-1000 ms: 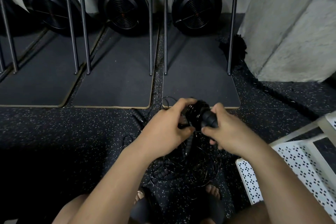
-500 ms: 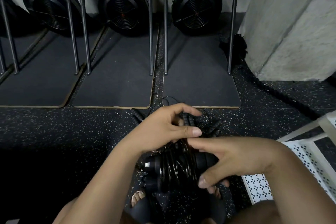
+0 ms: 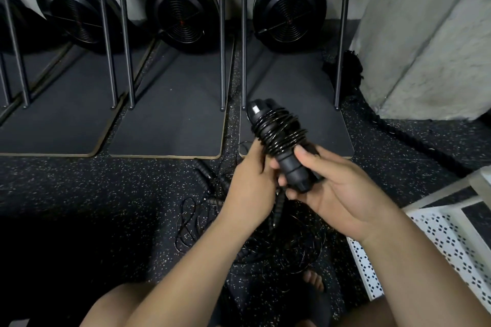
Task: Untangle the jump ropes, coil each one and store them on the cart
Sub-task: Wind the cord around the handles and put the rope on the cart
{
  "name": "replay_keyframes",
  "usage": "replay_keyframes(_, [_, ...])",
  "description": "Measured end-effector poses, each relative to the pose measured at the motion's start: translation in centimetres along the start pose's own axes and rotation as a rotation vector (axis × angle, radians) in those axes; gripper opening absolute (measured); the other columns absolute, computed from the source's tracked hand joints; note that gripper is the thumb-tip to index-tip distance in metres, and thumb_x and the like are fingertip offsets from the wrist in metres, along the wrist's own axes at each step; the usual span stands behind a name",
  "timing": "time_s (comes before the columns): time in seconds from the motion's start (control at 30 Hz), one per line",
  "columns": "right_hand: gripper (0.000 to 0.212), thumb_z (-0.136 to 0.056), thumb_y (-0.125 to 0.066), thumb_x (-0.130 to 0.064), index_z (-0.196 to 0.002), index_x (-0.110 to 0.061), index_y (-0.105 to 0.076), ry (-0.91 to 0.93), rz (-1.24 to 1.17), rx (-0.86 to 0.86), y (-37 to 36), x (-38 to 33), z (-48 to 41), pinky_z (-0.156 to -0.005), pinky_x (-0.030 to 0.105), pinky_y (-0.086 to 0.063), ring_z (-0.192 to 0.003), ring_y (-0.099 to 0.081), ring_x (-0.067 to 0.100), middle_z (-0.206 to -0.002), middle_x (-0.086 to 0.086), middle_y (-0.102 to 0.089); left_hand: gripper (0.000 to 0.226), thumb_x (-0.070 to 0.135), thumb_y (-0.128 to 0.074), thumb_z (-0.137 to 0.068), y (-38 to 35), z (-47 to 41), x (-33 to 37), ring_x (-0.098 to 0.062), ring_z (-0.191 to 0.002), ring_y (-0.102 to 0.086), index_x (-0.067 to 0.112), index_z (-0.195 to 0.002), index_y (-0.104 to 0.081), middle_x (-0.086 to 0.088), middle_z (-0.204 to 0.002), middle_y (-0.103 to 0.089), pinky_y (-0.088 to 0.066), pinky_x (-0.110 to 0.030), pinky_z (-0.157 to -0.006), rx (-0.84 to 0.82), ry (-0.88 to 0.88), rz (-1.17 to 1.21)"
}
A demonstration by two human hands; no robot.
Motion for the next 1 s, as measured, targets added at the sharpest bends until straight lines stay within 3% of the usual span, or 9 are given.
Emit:
replay_keyframes(0.13, [0.046,-0.094,-0.069,-0.018,-0.137,0.0,-0.064,-0.013,0.074,0.113,0.8,0.0,-0.3,-0.073,0.029,-0.056,-0.097,-0.067,0.028,-0.124,0.027,-0.072,0.023,0.012,-0.05,-0.108,0.1,-0.1,-0.3,-0.001,-0.094,-0.069,0.025,-0.12,-0.065,0.007,-0.104,-0.077,-0.054,-0.023,-0.084,-0.019,0.03,-0.039])
replay_keyframes(0.23, [0.048,-0.086,-0.075,-0.013,-0.132,-0.003,-0.067,-0.032,0.193,0.115,1.3,-0.2,-0.1,-0.076,0.029,-0.061,-0.1,-0.073,0.024,-0.12,0.018,-0.077,0.026,0.008,-0.054,-0.101,0.4,-0.1,-0.8,-0.01,-0.104,-0.071,0.02,-0.116,-0.071,0.007,-0.111,-0.078,-0.056,-0.036,-0.098,-0.052,0.082,-0.106])
replay_keyframes(0.3, [0.052,-0.08,-0.079,-0.009,-0.13,-0.001,-0.066,-0.044,0.289,0.093,1.8,-0.3,0.0,-0.085,0.036,-0.061,-0.102,-0.075,0.029,-0.115,0.015,-0.078,0.031,0.006,-0.052,-0.094,0.6,0.0,-0.8,-0.012,-0.098,-0.074,0.02,-0.109,-0.074,0.006,-0.104,-0.08,-0.06,-0.043,-0.095,-0.067,0.103,-0.097])
replay_keyframes(0.37, [0.055,-0.078,-0.082,-0.003,-0.131,-0.001,-0.066,-0.071,0.36,0.061,2.0,-0.5,0.1,-0.098,0.04,-0.059,-0.113,-0.075,0.033,-0.121,0.015,-0.078,0.035,-0.002,-0.051,-0.092,0.7,0.1,-0.5,-0.01,-0.094,-0.074,0.02,-0.103,-0.076,0.008,-0.099,-0.081,-0.061,-0.039,-0.092,-0.11,0.103,-0.118])
replay_keyframes(0.47, [0.064,-0.076,-0.086,0.003,-0.135,-0.007,-0.065,-0.097,0.437,0.009,2.2,-0.7,0.5,-0.106,0.041,-0.056,-0.121,-0.073,0.03,-0.125,0.012,-0.078,0.037,-0.004,-0.051,-0.094,0.8,0.1,-0.4,-0.007,-0.099,-0.073,0.02,-0.106,-0.077,0.011,-0.103,-0.08,-0.059,-0.038,-0.094,-0.187,0.053,-0.203])
replay_keyframes(0.63, [0.058,-0.074,-0.089,0.001,-0.128,-0.013,-0.069,-0.078,0.564,-0.042,2.4,-0.8,0.8,-0.086,0.022,-0.057,-0.108,-0.076,0.015,-0.118,0.004,-0.08,0.035,0.001,-0.052,-0.1,0.3,0.7,-0.8,-0.006,-0.106,-0.073,0.02,-0.113,-0.078,0.01,-0.109,-0.08,-0.057,-0.039,-0.101,-0.289,0.049,-0.243])
replay_keyframes(0.77, [0.055,-0.079,-0.086,-0.005,-0.131,-0.011,-0.068,-0.014,0.46,0.018,2.6,-0.6,0.4,-0.089,0.038,-0.062,-0.115,-0.075,0.028,-0.124,0.011,-0.077,0.03,0.008,-0.051,-0.106,0.6,0.1,-0.7,-0.013,-0.107,-0.075,0.022,-0.113,-0.078,0.009,-0.107,-0.081,-0.057,-0.044,-0.103,-0.235,0.065,-0.147])
replay_keyframes(0.9, [0.051,-0.08,-0.081,-0.016,-0.129,-0.012,-0.066,0.069,0.263,0.149,2.6,-1.0,-0.4,-0.078,0.037,-0.063,-0.113,-0.076,0.03,-0.125,0.01,-0.077,0.023,0.027,-0.052,-0.109,0.7,-0.3,-0.6,-0.034,-0.089,-0.074,0.021,-0.103,-0.073,-0.002,-0.091,-0.078,-0.061,-0.054,-0.083,-0.174,0.007,-0.132])
replay_keyframes(1.0, [0.055,-0.078,-0.084,-0.021,-0.129,-0.019,-0.064,0.156,0.293,0.276,2.8,-0.9,-0.6,-0.08,0.039,-0.062,-0.113,-0.076,0.025,-0.124,0.005,-0.078,0.021,0.025,-0.055,-0.11,0.8,-0.4,-0.7,-0.031,-0.079,-0.072,0.022,-0.096,-0.071,0.001,-0.082,-0.074,-0.06,-0.051,-0.075,-0.116,-0.031,-0.159])
Point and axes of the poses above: each hand's wrist, its own z-axis away from the middle knuckle, its own y-axis out of the back of the hand, x = y × z, the point moved 3 cm from there along -z, towards the middle knuckle
